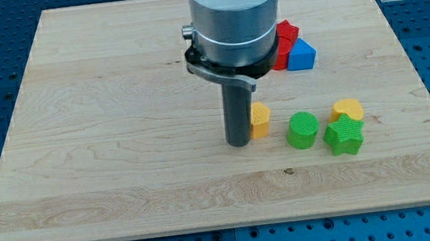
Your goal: Push the yellow hexagon slightly up and right a bit
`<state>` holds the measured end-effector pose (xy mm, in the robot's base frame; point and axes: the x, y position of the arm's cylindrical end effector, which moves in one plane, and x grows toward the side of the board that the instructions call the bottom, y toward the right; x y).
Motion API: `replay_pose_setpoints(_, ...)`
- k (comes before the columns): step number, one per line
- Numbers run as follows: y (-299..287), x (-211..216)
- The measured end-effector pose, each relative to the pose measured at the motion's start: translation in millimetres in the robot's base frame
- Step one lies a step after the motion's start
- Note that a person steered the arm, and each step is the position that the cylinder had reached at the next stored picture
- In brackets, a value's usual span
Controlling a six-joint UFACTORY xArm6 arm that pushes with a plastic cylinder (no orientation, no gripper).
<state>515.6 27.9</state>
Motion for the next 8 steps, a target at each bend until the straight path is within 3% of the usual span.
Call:
replay_pose_setpoints(2,27.9,-2.3)
replay_pose_setpoints(6,29.8,-36.6)
replay_pose_setpoints(8,7.0,-73.3)
